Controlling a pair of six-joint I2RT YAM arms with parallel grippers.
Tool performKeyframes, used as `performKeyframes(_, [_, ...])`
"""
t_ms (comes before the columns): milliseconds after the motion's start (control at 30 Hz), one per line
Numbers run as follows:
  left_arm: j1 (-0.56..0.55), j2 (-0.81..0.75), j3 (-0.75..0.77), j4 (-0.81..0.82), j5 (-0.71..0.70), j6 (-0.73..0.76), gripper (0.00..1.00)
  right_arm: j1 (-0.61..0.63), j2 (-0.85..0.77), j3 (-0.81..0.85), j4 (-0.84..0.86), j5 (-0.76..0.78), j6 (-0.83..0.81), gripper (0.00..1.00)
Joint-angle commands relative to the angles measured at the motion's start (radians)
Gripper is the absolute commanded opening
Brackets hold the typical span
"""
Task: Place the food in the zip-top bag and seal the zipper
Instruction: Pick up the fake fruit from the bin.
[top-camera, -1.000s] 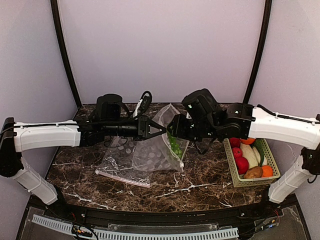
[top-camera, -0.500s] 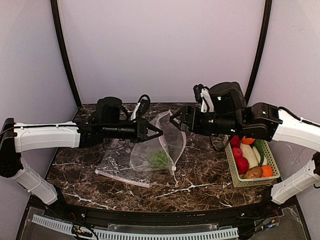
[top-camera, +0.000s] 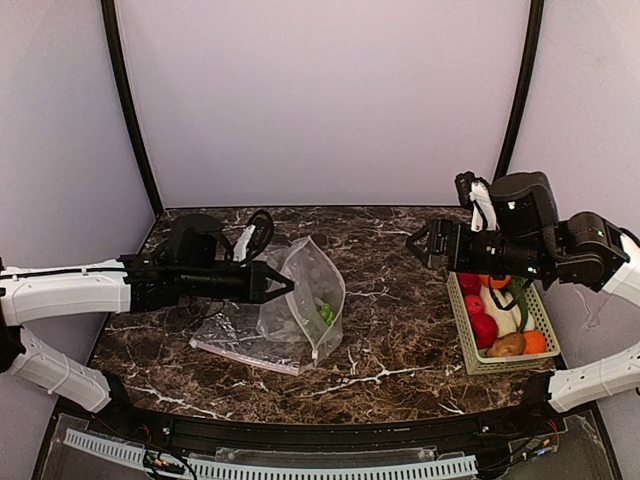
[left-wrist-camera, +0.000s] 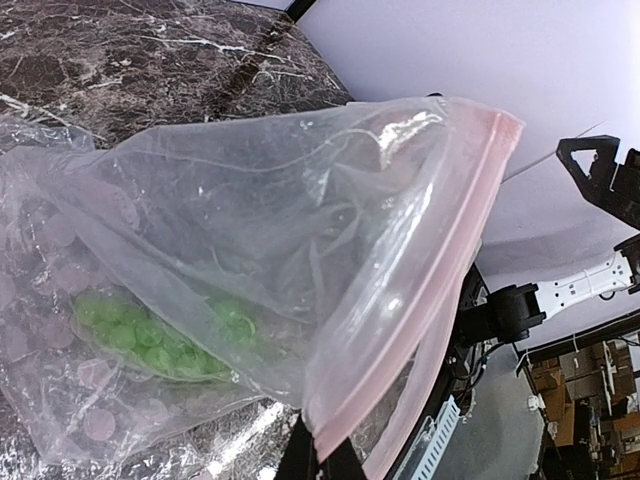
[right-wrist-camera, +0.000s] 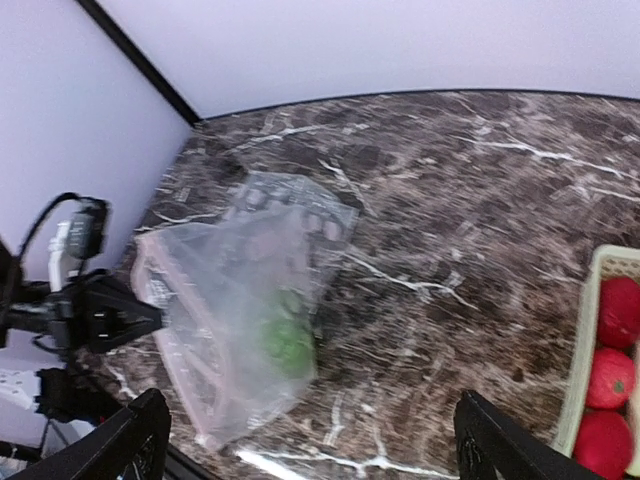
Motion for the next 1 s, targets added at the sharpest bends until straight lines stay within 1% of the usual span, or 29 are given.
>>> performKeyframes(0, [0.008,-0.043,-0.051,-0.044,-0.043,0.025,0.01,-0.105,0.016,-0.016,-0.281,0.055,0.023,0.98])
performKeyframes(100, [0.008,-0.058,-0.086,-0.035,-0.049,-0.010,0.01,-0.210,0.024,-0.062,-0.339,0.035,0.044,0.98])
performKeyframes(167, [0.008,-0.072,-0.112,-0.015,-0.054,-0.035,0.01,-0.285,0.010,-0.108,-0.340,0.006,0.053,0.98])
performKeyframes(267, [0.008,-0.093,-0.148,0.006,-0.059,-0.072,0.01,-0.403,-0.027,-0.186,-0.300,-0.054,0.046,0.98])
performKeyframes(400, [0.008,-0.117,-0.160,-0.003,-0.069,-0.077,0.01,-0.561,-0.063,-0.262,-0.220,-0.139,0.003,0.98])
performKeyframes(567, [0.008,-0.130,-0.166,-0.027,-0.075,-0.078,0.01,-0.728,-0.044,-0.306,-0.134,-0.193,-0.054,0.99])
performKeyframes(733, [0.008,-0.137,-0.173,-0.029,-0.081,-0.085,0.01,-0.837,0.035,-0.317,-0.022,-0.207,-0.099,0.99])
performKeyframes(967, [0.008,-0.162,-0.186,-0.043,-0.091,-0.093,0.01,-0.936,0.170,-0.260,0.020,-0.137,-0.164,0.99])
